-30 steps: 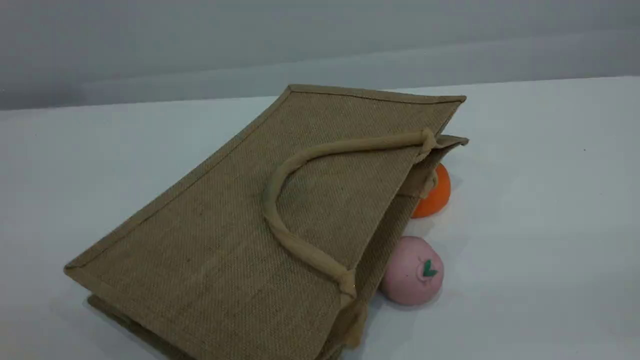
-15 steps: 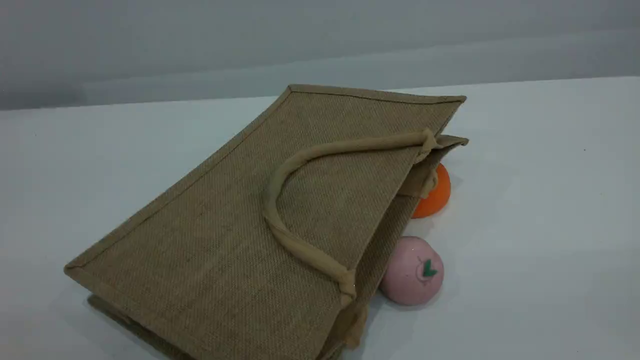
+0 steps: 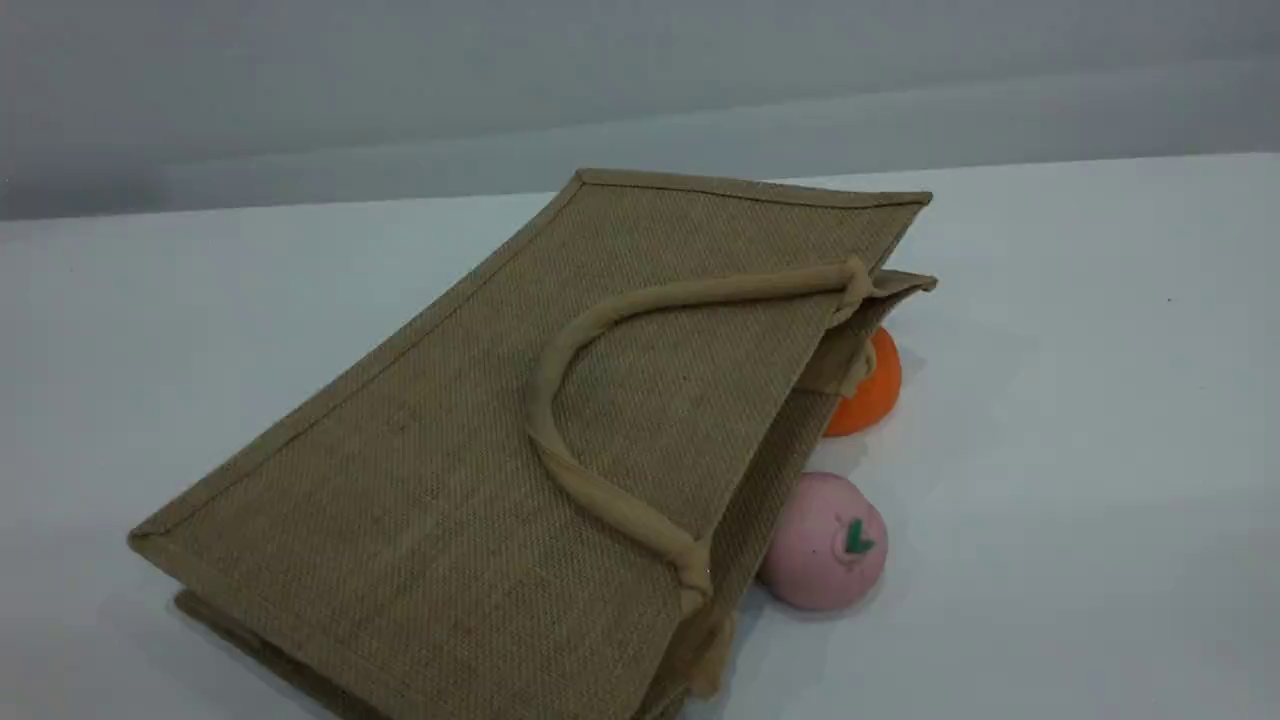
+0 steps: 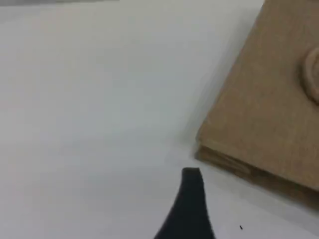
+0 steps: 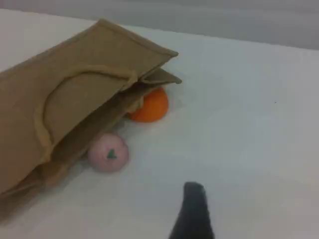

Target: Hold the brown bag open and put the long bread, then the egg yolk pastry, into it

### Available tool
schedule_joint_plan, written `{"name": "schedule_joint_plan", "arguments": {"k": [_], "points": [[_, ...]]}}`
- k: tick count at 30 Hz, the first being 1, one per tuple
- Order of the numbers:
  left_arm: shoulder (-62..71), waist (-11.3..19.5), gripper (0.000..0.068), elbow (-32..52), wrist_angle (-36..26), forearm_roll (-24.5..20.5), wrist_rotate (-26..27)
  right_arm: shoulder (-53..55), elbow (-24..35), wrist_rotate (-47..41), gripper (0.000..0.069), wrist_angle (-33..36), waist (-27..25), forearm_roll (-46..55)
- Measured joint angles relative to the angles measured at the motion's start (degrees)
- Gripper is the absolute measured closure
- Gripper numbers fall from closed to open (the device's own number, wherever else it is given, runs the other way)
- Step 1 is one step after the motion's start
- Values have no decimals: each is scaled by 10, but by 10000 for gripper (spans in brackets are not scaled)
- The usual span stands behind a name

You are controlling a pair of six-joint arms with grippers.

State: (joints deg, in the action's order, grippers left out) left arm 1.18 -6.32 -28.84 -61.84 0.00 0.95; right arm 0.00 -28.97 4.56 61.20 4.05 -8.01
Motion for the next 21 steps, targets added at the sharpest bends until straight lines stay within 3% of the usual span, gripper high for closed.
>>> {"name": "schedule_joint_plan", "arguments": {"k": [21], "points": [[-12, 5, 113, 0, 0, 0, 1, 0, 0, 1, 183, 0, 0, 0]]}}
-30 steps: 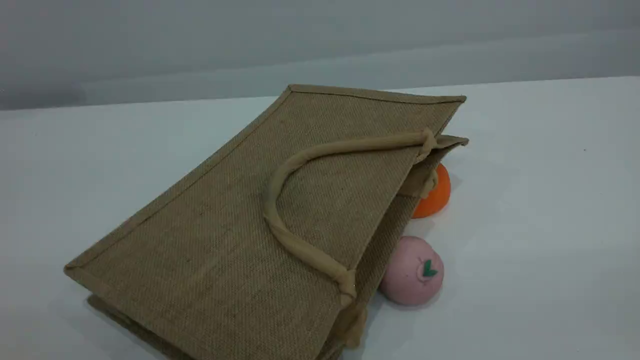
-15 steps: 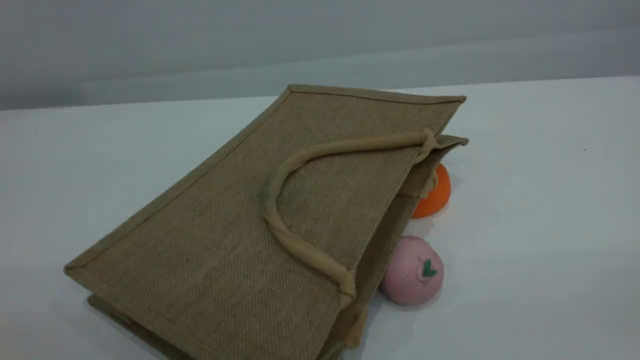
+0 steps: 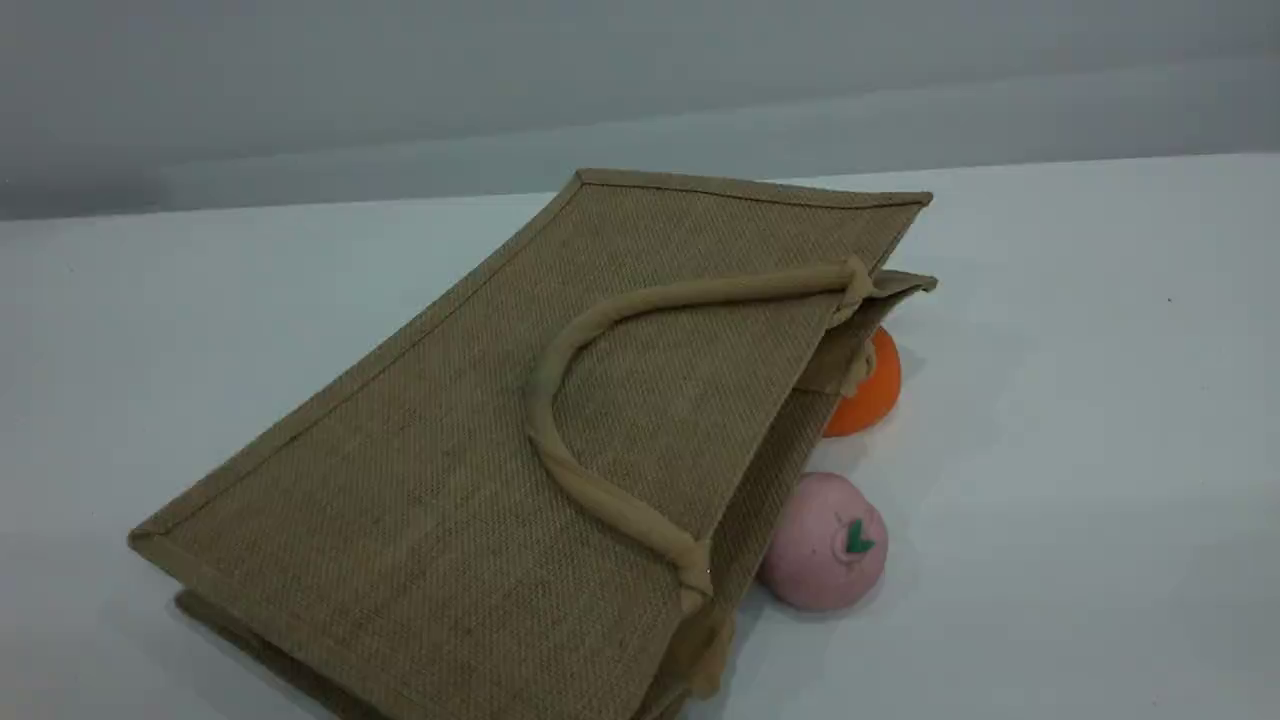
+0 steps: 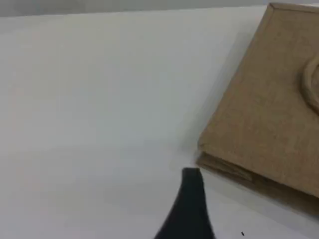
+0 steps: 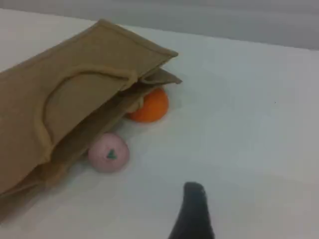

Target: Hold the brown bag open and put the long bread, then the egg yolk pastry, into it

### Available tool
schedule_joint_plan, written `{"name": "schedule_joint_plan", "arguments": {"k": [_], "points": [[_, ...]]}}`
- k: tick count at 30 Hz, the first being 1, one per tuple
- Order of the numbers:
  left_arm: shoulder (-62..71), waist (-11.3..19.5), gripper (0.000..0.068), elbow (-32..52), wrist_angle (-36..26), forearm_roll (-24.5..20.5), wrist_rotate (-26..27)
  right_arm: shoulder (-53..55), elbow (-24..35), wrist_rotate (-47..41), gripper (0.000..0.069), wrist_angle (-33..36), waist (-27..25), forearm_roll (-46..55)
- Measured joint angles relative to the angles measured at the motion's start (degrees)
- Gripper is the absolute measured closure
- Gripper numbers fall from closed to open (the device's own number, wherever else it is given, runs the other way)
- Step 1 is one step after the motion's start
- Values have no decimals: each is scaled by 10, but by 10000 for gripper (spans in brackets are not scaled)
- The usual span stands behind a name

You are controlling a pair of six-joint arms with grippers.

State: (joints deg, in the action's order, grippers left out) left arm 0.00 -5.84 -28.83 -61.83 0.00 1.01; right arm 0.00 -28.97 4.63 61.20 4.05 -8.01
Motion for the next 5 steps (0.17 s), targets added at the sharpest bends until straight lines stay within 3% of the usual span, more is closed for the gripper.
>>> {"name": "schedule_joint_plan", "arguments": {"k": [5], "points": [[0, 0, 113, 0, 0, 0, -1, 0, 0, -1, 183, -1, 0, 0]]}}
